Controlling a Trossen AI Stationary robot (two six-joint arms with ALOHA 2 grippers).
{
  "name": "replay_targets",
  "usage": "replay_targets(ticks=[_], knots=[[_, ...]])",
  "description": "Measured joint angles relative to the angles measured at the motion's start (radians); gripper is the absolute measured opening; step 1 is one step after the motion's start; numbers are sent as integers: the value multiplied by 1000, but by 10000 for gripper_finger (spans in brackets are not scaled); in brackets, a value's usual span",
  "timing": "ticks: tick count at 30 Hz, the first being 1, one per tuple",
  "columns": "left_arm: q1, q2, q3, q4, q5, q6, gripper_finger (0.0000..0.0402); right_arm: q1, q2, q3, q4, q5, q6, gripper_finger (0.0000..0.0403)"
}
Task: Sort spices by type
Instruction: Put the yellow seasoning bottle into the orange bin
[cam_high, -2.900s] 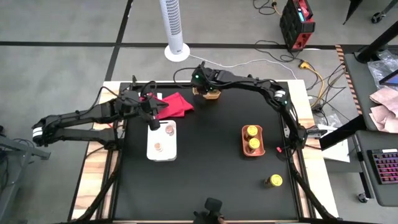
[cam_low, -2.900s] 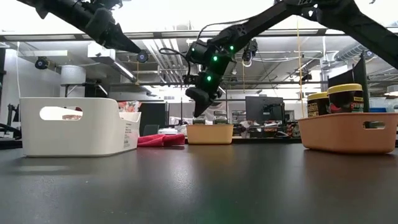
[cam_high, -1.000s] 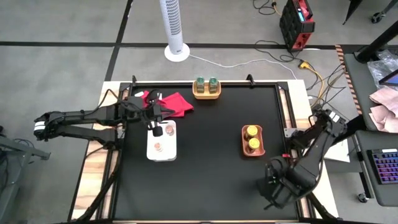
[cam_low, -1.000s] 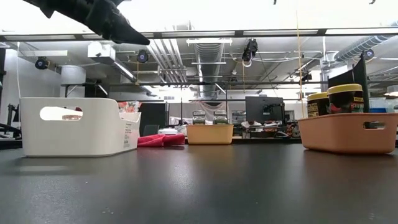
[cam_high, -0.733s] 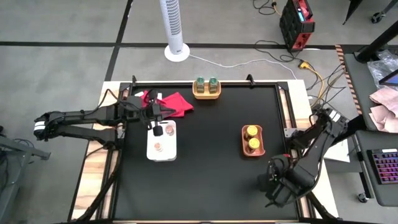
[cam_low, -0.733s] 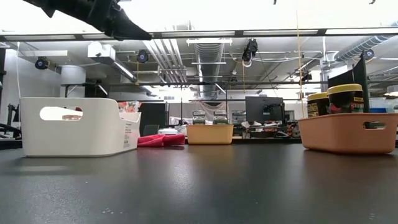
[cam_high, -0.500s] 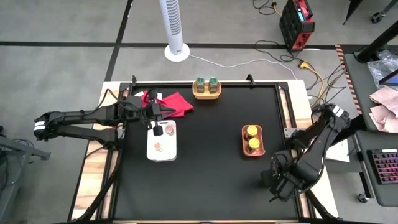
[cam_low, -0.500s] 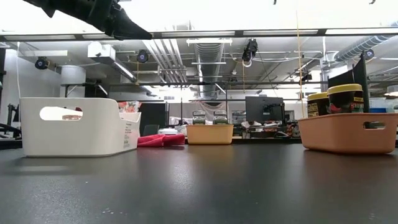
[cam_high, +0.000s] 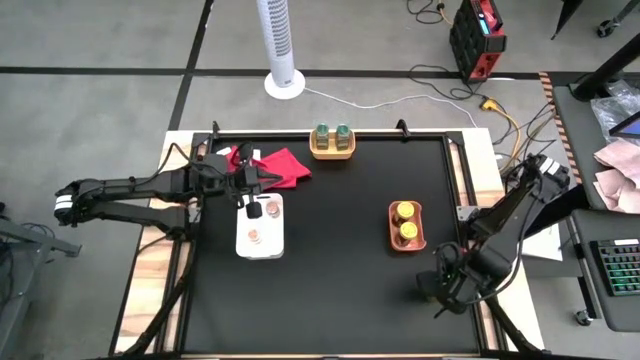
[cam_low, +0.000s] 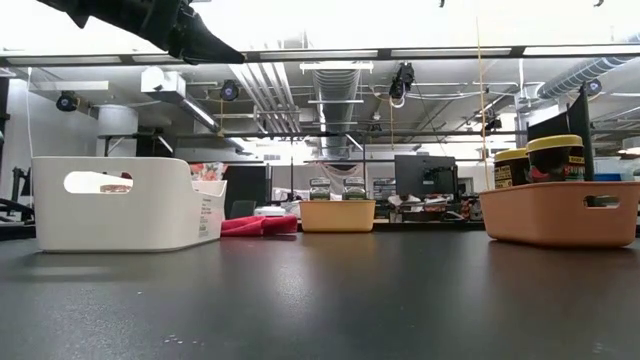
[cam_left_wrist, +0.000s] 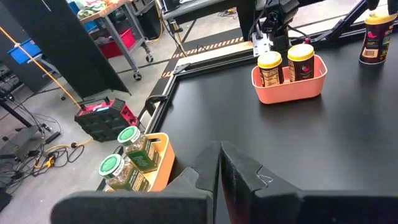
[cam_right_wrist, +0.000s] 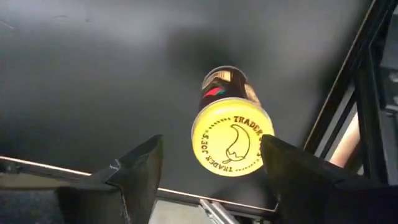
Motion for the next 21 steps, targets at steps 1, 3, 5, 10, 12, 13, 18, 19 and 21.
replay_targets(ticks=[1, 3, 5, 10, 12, 13, 18, 19, 21], knots=[[0, 0, 0, 0, 0, 0, 0, 0, 0, -8, 6, -8, 1, 261], [0, 0, 0, 0, 0, 0, 0, 0, 4, -18, 0, -16, 9, 261], [0, 0, 0, 0, 0, 0, 0, 0, 5, -24, 3, -18, 9, 261], [0, 0, 0, 0, 0, 0, 0, 0, 4, -44, 12, -23, 27, 261], [0, 0, 0, 0, 0, 0, 0, 0, 3, -60, 27, -23, 27, 261], [0, 0, 0, 0, 0, 0, 0, 0, 5, -72, 41, -21, 27, 261], [0, 0, 0, -1, 0, 1, 0, 0, 19, -98, 80, -34, 27, 261], [0, 0, 0, -1, 0, 1, 0, 0, 26, -102, 85, -34, 26, 260], [0, 0, 0, -1, 0, 2, 0, 0, 42, -106, 87, -34, 31, 258]])
